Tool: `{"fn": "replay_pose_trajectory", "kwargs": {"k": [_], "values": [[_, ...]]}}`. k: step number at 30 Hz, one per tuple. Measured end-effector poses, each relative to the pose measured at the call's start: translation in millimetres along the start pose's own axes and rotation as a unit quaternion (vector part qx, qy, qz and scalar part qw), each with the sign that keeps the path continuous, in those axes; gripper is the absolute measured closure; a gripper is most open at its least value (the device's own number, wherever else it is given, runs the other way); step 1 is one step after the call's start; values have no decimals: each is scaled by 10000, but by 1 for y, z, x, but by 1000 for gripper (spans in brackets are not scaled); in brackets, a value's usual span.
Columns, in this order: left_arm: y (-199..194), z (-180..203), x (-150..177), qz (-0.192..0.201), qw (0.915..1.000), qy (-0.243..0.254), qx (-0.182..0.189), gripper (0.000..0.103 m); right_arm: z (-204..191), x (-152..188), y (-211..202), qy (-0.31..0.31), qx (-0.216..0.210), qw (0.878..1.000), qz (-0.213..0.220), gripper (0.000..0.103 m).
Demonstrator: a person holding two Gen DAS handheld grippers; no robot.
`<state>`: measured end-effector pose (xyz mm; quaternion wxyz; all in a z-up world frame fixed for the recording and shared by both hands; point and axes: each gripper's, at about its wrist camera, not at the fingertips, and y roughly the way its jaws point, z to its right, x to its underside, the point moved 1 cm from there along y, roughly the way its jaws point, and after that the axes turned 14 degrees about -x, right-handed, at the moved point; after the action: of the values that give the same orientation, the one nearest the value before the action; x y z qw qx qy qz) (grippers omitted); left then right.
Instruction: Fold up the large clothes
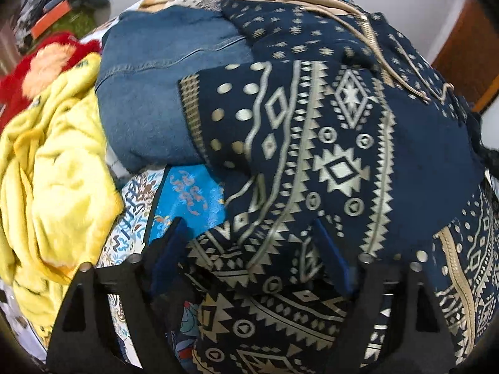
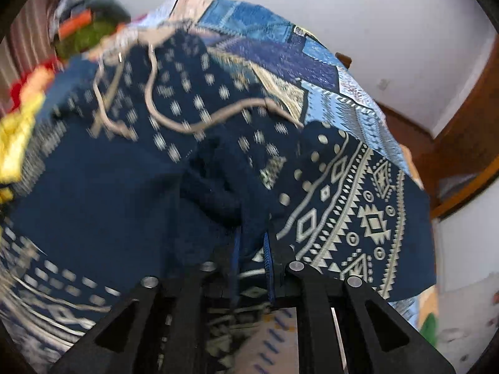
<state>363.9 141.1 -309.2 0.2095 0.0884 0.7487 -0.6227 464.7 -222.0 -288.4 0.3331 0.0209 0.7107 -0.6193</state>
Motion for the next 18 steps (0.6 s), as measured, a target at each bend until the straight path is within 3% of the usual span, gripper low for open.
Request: {"fn": "replay_pose_trajectory", "kwargs": {"k": [2, 3, 5, 6, 8, 13, 15, 18], "values": [[3, -4, 1, -68, 9999, -48, 78, 17, 0, 3, -2, -50, 244, 9997, -40, 89], [3, -6, 0, -110, 9999, -44, 81, 18, 0, 4, -3, -69, 417, 9991, -65, 82], [-1, -6, -3, -92, 9999, 95, -49, 18, 2, 5, -7, -174, 1340, 9908, 15, 13], [-10, -5, -7, 27, 9995, 250, -198, 18, 2, 7, -12, -248, 1660, 9857, 132, 7], [-28, -7, -21, 349, 9984, 363, -248, 18, 7, 8, -21, -247, 1520, 9879, 200, 7], [-57, -10, -71, 879, 9958, 268, 7, 17, 8, -9, -47, -126, 547, 9974, 463, 7], [-51, -12, -93, 929, 9955, 197, 59, 16, 0, -24, -51, -184, 264, 9978, 585, 7], [-15, -8, -134, 656, 9977, 17, 157, 16, -12, -54, -51, -287, -164, 9968, 721, 7]]}}
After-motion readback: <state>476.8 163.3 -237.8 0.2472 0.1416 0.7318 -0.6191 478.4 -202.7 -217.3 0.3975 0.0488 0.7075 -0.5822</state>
